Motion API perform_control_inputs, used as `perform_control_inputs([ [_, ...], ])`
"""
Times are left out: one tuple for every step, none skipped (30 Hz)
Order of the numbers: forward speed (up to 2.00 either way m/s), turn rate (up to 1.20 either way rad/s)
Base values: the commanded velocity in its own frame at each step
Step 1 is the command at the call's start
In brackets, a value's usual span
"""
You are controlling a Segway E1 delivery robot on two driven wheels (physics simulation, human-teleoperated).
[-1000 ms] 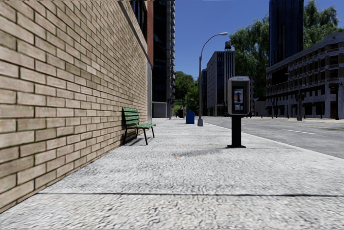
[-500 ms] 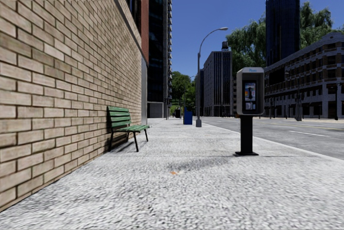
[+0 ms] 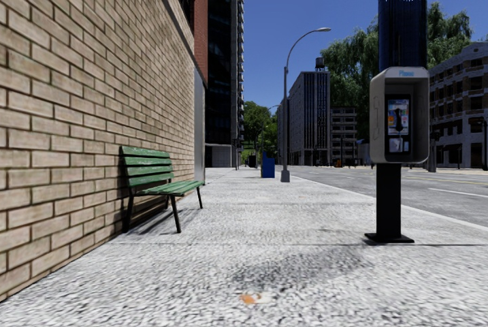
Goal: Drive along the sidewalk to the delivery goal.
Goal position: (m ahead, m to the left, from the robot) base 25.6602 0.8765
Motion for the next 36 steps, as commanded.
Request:
perform_control_inputs([
  [2.00,0.00],
  [2.00,0.00],
  [2.00,0.00],
  [2.00,0.00],
  [2.00,0.00],
  [2.00,0.00],
  [2.00,0.00],
  [2.00,0.00],
  [2.00,0.00],
  [2.00,0.00],
  [2.00,0.00],
  [2.00,0.00],
  [2.00,0.00],
  [2.00,0.00],
  [2.00,0.00],
  [2.00,0.00],
  [2.00,0.00],
  [2.00,0.00],
  [2.00,0.00],
  [2.00,0.00],
  [2.00,0.00],
  [2.00,0.00],
  [2.00,0.00],
  [2.00,0.00],
  [2.00,0.00],
  [2.00,0.00],
  [2.00,0.00],
  [2.00,0.00],
  [2.00,0.00],
  [2.00,0.00],
  [2.00,0.00],
  [2.00,0.00],
  [2.00,0.00],
  [2.00,0.00],
  [2.00,0.00],
  [2.00,0.00],
])
